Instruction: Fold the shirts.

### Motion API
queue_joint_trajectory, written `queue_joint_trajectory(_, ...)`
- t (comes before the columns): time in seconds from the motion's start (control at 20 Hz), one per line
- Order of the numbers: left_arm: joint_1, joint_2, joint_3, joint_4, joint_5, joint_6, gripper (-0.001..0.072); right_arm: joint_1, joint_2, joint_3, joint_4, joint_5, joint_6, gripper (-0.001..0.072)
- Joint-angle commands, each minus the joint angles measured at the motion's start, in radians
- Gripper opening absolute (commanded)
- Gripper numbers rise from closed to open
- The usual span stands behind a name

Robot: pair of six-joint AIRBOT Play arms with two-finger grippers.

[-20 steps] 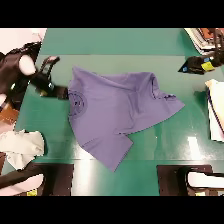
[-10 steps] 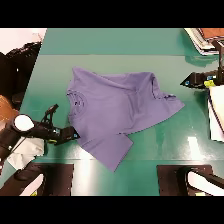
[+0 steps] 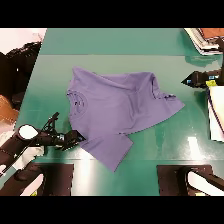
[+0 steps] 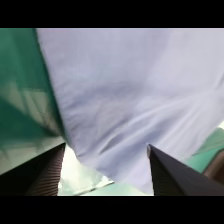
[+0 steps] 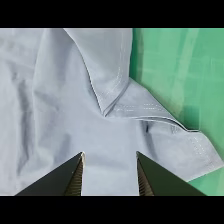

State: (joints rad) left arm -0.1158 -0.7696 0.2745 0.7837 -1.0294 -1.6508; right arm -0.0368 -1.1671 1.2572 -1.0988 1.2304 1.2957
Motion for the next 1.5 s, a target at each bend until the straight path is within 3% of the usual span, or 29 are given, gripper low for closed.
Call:
queue_joint_trajectory(0.0, -0.001, 0.001, -0.039, -0.04, 0.038, 0.025, 0.0602, 0.0, 0.002, 0.0, 0.008, -0.002, 0.001, 0.0384)
queue_joint_trajectory(0.1, -0.001, 0.001, -0.044, -0.046, 0.063, 0.035, 0.06, 0.0, 0.002, 0.0, 0.008, -0.002, 0.002, 0.0384)
queue_joint_trajectory(0.15, -0.001, 0.001, -0.044, -0.05, 0.085, 0.036, 0.0511, 0.0, 0.002, 0.0, 0.008, -0.002, 0.005, 0.0384)
queue_joint_trajectory(0.2, -0.001, 0.001, -0.044, -0.051, 0.112, 0.045, 0.0227, 0.0, 0.002, 0.0, 0.008, -0.002, 0.005, 0.0384)
queue_joint_trajectory(0.25, -0.001, 0.001, -0.044, -0.063, 0.136, 0.075, 0.01, 0.0, 0.002, 0.0, 0.008, -0.001, 0.005, 0.0384)
queue_joint_trajectory(0.3, -0.001, 0.001, -0.04, -0.074, 0.148, 0.081, 0.0023, 0.0, 0.002, 0.0, 0.008, 0.003, 0.005, 0.0384)
queue_joint_trajectory(0.5, 0.0, 0.001, 0.1, 0.01, 0.111, 0.114, 0.0021, -0.034, 0.002, -0.005, -0.004, 0.076, 0.005, 0.0384)
queue_joint_trajectory(0.6, 0.0, 0.001, 0.231, 0.215, 0.071, 0.109, 0.0021, -0.096, 0.003, -0.047, -0.004, 0.112, 0.005, 0.0384)
queue_joint_trajectory(0.7, 0.0, 0.001, 0.357, 0.469, 0.04, 0.021, 0.0021, -0.174, 0.003, -0.134, -0.003, 0.117, 0.005, 0.0384)
queue_joint_trajectory(0.8, 0.0, 0.0, 0.435, 0.625, 0.04, -0.046, 0.0021, -0.242, 0.002, -0.241, -0.003, 0.098, -0.001, 0.0384)
queue_joint_trajectory(1.1, 0.0, -0.106, 0.456, 0.586, 0.049, -0.054, 0.0021, -0.327, -0.042, -0.452, 0.0, 0.053, -0.065, 0.0384)
queue_joint_trajectory(1.45, 0.0, -0.138, 0.456, 0.494, 0.044, -0.05, 0.0021, -0.278, -0.191, -0.469, 0.115, -0.009, -0.103, 0.0384)
